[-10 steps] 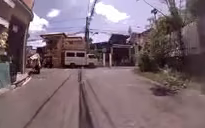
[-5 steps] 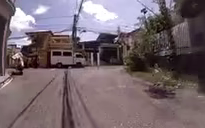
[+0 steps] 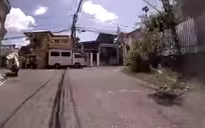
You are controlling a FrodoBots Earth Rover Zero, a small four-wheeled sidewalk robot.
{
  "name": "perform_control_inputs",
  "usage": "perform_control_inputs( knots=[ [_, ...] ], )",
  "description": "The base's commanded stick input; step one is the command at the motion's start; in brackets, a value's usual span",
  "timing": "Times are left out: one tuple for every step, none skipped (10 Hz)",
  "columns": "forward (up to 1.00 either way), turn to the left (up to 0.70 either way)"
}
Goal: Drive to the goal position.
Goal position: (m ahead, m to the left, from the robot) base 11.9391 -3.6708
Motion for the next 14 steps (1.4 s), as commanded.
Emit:
perform_control_inputs(
  knots=[
    [0.7,0.08],
    [0.7,0.08],
    [0.7,0.08],
    [0.7,0.08],
    [0.7,0.08],
    [0.7,0.08],
    [0.7,0.08],
    [0.7,0.08],
    [0.7,0.08],
    [0.7,0.08],
    [0.7,0.08],
    [0.7,0.08],
    [0.7,0.08],
    [0.7,-0.01]
  ],
)
